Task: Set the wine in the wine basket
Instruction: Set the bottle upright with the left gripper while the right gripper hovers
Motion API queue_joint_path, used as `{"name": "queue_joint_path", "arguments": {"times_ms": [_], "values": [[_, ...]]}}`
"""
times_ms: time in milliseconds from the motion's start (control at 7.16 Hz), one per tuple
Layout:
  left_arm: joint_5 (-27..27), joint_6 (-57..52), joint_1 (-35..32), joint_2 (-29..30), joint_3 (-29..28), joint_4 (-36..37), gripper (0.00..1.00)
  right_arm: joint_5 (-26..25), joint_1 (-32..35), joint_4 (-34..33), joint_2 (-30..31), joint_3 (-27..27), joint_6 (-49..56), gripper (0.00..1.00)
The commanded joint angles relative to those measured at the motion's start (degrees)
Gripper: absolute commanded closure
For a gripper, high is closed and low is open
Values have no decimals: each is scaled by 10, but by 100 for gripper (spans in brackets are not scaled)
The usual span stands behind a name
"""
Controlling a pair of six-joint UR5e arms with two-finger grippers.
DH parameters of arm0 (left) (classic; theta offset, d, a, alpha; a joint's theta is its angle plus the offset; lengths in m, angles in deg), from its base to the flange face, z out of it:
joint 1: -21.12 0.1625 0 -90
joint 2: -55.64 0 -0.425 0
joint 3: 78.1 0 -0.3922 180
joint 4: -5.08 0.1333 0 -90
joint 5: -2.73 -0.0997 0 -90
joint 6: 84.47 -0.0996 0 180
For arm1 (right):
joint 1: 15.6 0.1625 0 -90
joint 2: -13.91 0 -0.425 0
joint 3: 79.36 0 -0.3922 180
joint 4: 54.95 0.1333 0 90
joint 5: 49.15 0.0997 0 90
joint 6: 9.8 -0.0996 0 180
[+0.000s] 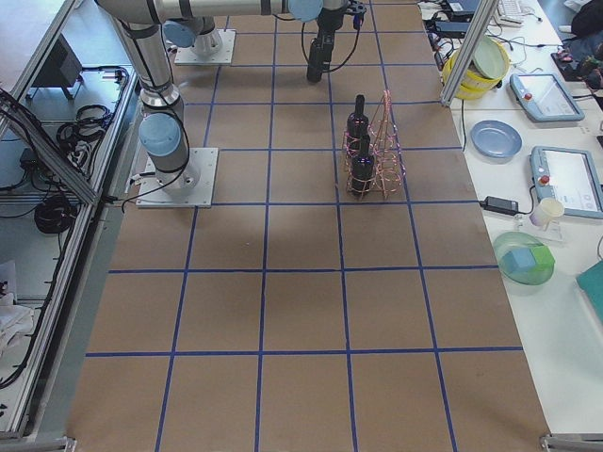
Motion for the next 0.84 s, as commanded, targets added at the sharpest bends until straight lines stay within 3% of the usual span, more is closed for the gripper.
{"name": "queue_joint_path", "arguments": {"times_ms": [0,140,279,419,698], "values": [[3,9,0,1,0,0,75,0,0,0,-1,0,0,0],[3,9,0,1,0,0,75,0,0,0,-1,-1,0,0],[3,9,0,1,0,-1,66,0,-1,0,0,-5,0,0],[0,9,0,2,0,-1,51,0,-1,-1,1,-7,0,0],[-1,9,-1,3,0,-1,36,0,0,-1,1,-7,0,0]]}}
